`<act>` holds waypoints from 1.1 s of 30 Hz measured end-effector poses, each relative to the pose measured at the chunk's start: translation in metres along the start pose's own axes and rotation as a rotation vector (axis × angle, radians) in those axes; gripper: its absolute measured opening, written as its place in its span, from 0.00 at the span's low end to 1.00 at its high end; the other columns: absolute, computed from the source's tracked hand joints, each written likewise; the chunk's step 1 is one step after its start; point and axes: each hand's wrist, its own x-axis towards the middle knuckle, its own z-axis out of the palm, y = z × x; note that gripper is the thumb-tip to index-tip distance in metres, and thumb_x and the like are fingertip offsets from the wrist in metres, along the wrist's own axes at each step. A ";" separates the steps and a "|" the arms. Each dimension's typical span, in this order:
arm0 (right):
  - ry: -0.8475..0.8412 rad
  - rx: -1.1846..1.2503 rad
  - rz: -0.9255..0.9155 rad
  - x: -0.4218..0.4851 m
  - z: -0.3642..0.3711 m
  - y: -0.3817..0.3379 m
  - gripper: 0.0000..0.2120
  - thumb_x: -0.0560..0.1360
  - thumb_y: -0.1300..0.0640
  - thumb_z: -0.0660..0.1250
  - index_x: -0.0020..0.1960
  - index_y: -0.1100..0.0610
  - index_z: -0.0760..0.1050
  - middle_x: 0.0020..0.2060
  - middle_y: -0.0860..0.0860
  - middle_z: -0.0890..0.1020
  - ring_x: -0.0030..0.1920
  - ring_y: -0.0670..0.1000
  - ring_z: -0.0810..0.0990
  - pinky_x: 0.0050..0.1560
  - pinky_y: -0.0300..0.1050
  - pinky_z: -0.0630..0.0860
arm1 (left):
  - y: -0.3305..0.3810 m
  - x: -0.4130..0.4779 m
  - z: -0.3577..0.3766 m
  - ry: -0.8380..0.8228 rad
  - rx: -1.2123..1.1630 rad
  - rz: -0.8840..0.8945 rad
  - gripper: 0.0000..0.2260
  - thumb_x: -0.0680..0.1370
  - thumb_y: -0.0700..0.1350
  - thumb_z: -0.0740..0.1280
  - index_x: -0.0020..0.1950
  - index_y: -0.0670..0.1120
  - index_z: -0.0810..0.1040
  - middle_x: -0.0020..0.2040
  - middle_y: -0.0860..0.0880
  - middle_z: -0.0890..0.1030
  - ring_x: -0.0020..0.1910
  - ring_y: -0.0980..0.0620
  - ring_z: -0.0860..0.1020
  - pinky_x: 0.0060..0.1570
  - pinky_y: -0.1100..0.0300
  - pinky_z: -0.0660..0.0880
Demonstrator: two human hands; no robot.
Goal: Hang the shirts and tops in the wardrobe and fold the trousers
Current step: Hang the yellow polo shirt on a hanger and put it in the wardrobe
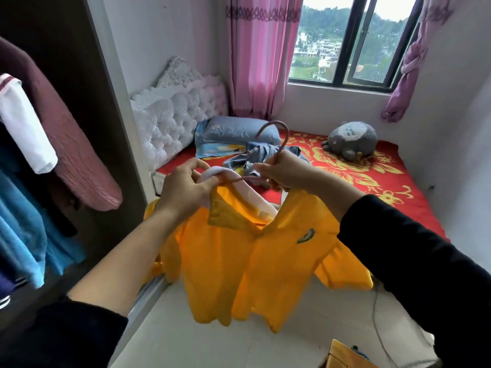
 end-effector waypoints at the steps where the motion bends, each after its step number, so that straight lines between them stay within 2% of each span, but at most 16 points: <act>1: 0.027 0.067 0.007 0.002 -0.002 -0.003 0.14 0.79 0.50 0.63 0.44 0.60 0.77 0.30 0.50 0.75 0.28 0.45 0.71 0.26 0.35 0.67 | -0.007 -0.007 0.004 0.079 0.085 0.026 0.15 0.75 0.54 0.68 0.58 0.49 0.74 0.50 0.49 0.77 0.48 0.50 0.76 0.43 0.58 0.74; 2: 0.025 0.104 0.012 0.004 -0.004 -0.006 0.13 0.79 0.51 0.63 0.47 0.61 0.78 0.33 0.51 0.75 0.32 0.47 0.71 0.29 0.37 0.68 | -0.014 -0.015 0.011 0.173 0.182 0.079 0.18 0.73 0.55 0.66 0.60 0.49 0.72 0.55 0.47 0.74 0.54 0.49 0.72 0.48 0.56 0.72; 4: -0.019 0.129 0.010 0.006 -0.001 -0.012 0.13 0.80 0.52 0.63 0.52 0.61 0.79 0.39 0.55 0.77 0.38 0.51 0.72 0.35 0.40 0.70 | -0.025 -0.032 0.025 0.289 0.316 0.248 0.18 0.71 0.55 0.63 0.57 0.48 0.72 0.56 0.46 0.71 0.56 0.47 0.68 0.52 0.52 0.67; 5: -0.032 0.133 0.005 0.006 0.001 -0.015 0.12 0.80 0.52 0.63 0.53 0.60 0.78 0.42 0.56 0.78 0.40 0.52 0.73 0.36 0.41 0.71 | -0.030 -0.039 0.033 0.273 0.337 0.339 0.15 0.72 0.54 0.63 0.55 0.48 0.73 0.54 0.46 0.73 0.54 0.47 0.69 0.51 0.51 0.69; 6: -0.032 0.139 -0.002 0.007 0.004 -0.018 0.12 0.80 0.53 0.63 0.53 0.61 0.78 0.44 0.58 0.79 0.41 0.53 0.74 0.38 0.42 0.72 | -0.033 -0.045 0.042 0.189 0.332 0.395 0.13 0.73 0.52 0.63 0.54 0.48 0.74 0.51 0.47 0.75 0.52 0.48 0.72 0.48 0.51 0.73; 7: -0.027 0.149 -0.008 0.007 0.005 -0.021 0.12 0.80 0.53 0.63 0.54 0.61 0.78 0.44 0.58 0.80 0.41 0.53 0.74 0.38 0.42 0.72 | -0.036 -0.051 0.051 0.064 0.316 0.384 0.12 0.75 0.51 0.64 0.55 0.49 0.75 0.49 0.49 0.77 0.49 0.49 0.75 0.46 0.52 0.76; 9: -0.033 0.141 -0.031 0.006 0.005 -0.030 0.13 0.80 0.54 0.63 0.55 0.62 0.78 0.40 0.54 0.80 0.38 0.51 0.74 0.35 0.38 0.71 | -0.040 -0.057 0.069 -0.165 0.340 0.251 0.16 0.77 0.53 0.65 0.63 0.51 0.74 0.55 0.50 0.79 0.52 0.50 0.78 0.48 0.55 0.78; 12: -0.036 0.130 -0.071 0.008 0.004 -0.042 0.12 0.80 0.54 0.63 0.55 0.62 0.78 0.38 0.51 0.79 0.35 0.47 0.73 0.31 0.35 0.70 | -0.044 -0.053 0.089 -0.317 0.507 0.109 0.19 0.79 0.57 0.60 0.68 0.52 0.70 0.64 0.50 0.75 0.61 0.48 0.75 0.56 0.54 0.74; 14: -0.007 0.115 -0.092 0.010 0.002 -0.048 0.13 0.80 0.54 0.63 0.56 0.62 0.79 0.38 0.51 0.80 0.32 0.44 0.73 0.30 0.33 0.70 | -0.046 -0.049 0.095 -0.306 0.517 0.106 0.16 0.81 0.56 0.58 0.65 0.52 0.72 0.62 0.51 0.75 0.60 0.49 0.75 0.54 0.54 0.73; 18: -0.001 0.064 -0.108 0.011 -0.012 -0.053 0.10 0.79 0.54 0.64 0.53 0.60 0.79 0.35 0.49 0.78 0.30 0.42 0.74 0.27 0.31 0.70 | -0.049 -0.045 0.093 -0.299 0.546 0.139 0.12 0.81 0.52 0.58 0.52 0.47 0.77 0.52 0.47 0.78 0.53 0.46 0.76 0.42 0.56 0.68; 21: -0.010 0.052 -0.098 0.014 -0.033 -0.050 0.06 0.79 0.55 0.65 0.48 0.57 0.79 0.33 0.50 0.78 0.29 0.44 0.72 0.29 0.35 0.70 | -0.058 -0.042 0.088 -0.380 0.561 0.132 0.11 0.81 0.52 0.59 0.49 0.47 0.77 0.49 0.48 0.78 0.49 0.47 0.75 0.42 0.56 0.68; 24: 0.007 0.043 -0.077 0.022 -0.035 -0.042 0.07 0.79 0.55 0.65 0.50 0.57 0.79 0.35 0.51 0.78 0.31 0.46 0.72 0.32 0.39 0.70 | -0.063 -0.035 0.085 -0.491 0.494 0.091 0.10 0.80 0.52 0.62 0.48 0.48 0.79 0.44 0.49 0.77 0.42 0.50 0.73 0.40 0.56 0.68; 28: -0.045 0.029 -0.120 0.035 -0.023 -0.039 0.08 0.79 0.55 0.65 0.52 0.59 0.79 0.35 0.51 0.79 0.31 0.44 0.73 0.30 0.35 0.70 | -0.063 -0.016 0.083 -0.571 0.314 0.012 0.11 0.80 0.52 0.63 0.58 0.50 0.80 0.55 0.50 0.80 0.50 0.50 0.76 0.50 0.53 0.74; 30: -0.051 0.028 -0.147 0.044 -0.022 -0.041 0.09 0.78 0.56 0.66 0.54 0.60 0.79 0.37 0.51 0.80 0.32 0.44 0.74 0.31 0.35 0.71 | -0.063 -0.001 0.076 -0.524 0.249 -0.025 0.13 0.79 0.52 0.64 0.62 0.52 0.77 0.58 0.52 0.77 0.53 0.52 0.76 0.53 0.56 0.74; 33: -0.052 0.031 -0.186 0.060 -0.022 -0.045 0.08 0.78 0.59 0.65 0.56 0.60 0.78 0.38 0.51 0.80 0.32 0.43 0.75 0.29 0.32 0.71 | -0.065 0.024 0.055 -0.437 0.225 -0.051 0.11 0.79 0.50 0.65 0.61 0.53 0.78 0.59 0.54 0.78 0.54 0.56 0.75 0.55 0.59 0.74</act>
